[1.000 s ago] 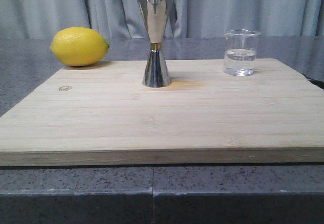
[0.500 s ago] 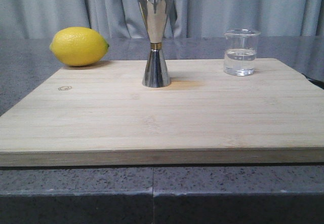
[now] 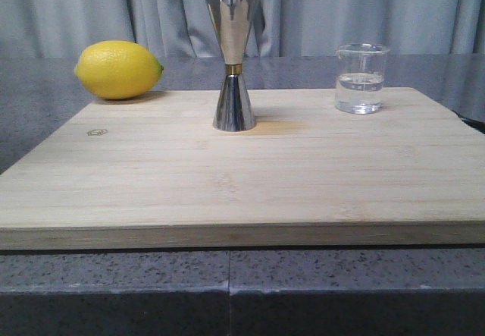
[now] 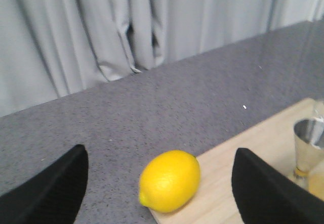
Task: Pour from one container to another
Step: 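Move the left gripper toward the steel jigger's upper cup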
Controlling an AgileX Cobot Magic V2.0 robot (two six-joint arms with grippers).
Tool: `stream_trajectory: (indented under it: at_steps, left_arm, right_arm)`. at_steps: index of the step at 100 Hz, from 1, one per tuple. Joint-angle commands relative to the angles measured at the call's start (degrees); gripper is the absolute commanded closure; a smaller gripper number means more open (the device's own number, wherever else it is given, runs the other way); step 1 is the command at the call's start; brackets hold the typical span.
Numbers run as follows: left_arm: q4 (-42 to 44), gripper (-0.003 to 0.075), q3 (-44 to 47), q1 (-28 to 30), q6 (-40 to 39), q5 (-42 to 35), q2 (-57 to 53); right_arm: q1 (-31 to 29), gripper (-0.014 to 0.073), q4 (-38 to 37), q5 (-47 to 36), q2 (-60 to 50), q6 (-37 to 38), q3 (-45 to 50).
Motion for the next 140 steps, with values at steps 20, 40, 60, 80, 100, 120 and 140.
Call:
stream_trajectory:
  at_steps: [20, 40, 60, 80, 100, 120, 140]
  left_arm:
    - [-16.23, 0.0263, -2.11, 0.0, 20.61, 24.12, 12.24]
    - [-22.32, 0.0271, -2.79, -0.43, 26.58, 34.34, 23.59]
    - [-21.76, 0.0271, -5.2, -3.97, 29.09, 34.34, 30.81]
    - [-21.48, 0.0272, -7.15, -9.37, 31.6, 34.34, 33.02]
    - [-21.48, 0.0302, -7.15, -13.06, 34.37, 34.34, 33.02]
    - [-21.69, 0.0313, -7.15, -14.0, 35.83, 34.05, 33.02]
    - [-23.46, 0.0313, -7.15, -14.23, 36.07, 33.83, 36.1]
  right_arm:
    - [-0.37, 0.0228, 0.02, -4.76, 1.34, -0.28, -2.14]
    - [-0.37, 0.0228, -0.37, -4.39, 1.34, -0.28, -2.14]
    - [-0.37, 0.0228, -0.47, -3.89, 1.34, -0.28, -2.14]
    - [-0.37, 0.0228, -0.58, -3.89, 1.34, -0.28, -2.14]
    - [-0.37, 0.0228, -0.8, -3.89, 1.34, -0.28, -2.14]
    - [-0.37, 0.0228, -0.8, -3.89, 1.34, -0.28, -2.14]
    - [-0.37, 0.0228, -0.8, -3.89, 1.34, -0.28, -2.14]
